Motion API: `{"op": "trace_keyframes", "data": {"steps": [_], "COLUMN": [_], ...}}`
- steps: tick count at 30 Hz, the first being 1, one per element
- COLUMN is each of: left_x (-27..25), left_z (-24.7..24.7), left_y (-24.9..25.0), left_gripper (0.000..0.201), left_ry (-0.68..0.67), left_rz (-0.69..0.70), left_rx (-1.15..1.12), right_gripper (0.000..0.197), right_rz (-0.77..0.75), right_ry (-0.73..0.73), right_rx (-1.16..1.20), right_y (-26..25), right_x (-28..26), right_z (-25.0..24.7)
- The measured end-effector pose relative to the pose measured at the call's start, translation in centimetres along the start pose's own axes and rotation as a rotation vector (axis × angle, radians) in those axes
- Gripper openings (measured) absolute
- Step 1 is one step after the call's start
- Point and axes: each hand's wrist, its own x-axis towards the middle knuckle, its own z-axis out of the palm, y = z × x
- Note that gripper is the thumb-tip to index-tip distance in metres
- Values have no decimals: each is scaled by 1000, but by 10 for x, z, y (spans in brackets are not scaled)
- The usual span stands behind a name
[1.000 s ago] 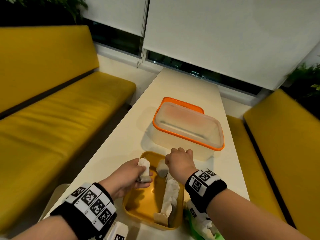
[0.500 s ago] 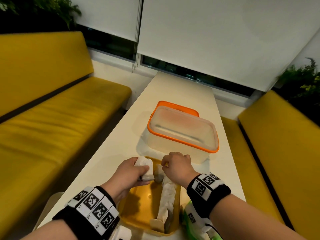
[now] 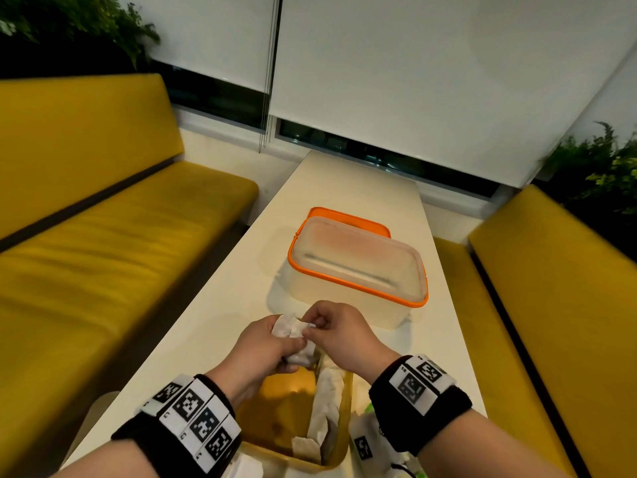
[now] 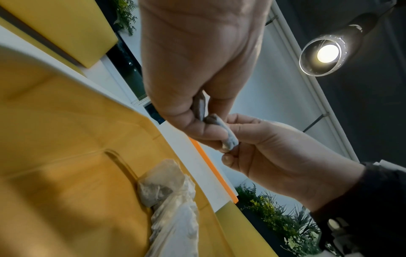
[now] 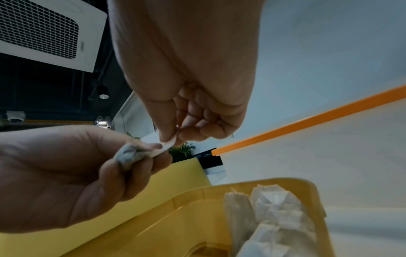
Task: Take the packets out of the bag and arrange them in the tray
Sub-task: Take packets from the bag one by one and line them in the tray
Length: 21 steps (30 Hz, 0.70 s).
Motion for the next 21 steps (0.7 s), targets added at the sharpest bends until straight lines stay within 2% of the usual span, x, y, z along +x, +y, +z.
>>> {"op": "trace_keyframes", "data": {"steps": [5,12,17,21], "left_x": [2,0,-2,-1], "left_z": [-12,-18,-23,-24], "left_y": [-4,-9,-9,-9], "left_gripper": [10,9,9,11], "left_ry": [87,97,69,58], "left_rz": [-34,-84,-107,-123], "left_rx": [-29,-19,-18,-15], "right_gripper": [10,12,12,14], "right_rz": [40,178,110,76], "right_ry": [9,-132,-94,-140], "right_rx": [-172,-449,-703,-804], "right_y": [10,26,30,32], "right_x": [9,25,28,30], "right_z": [-7,11,17,21]}}
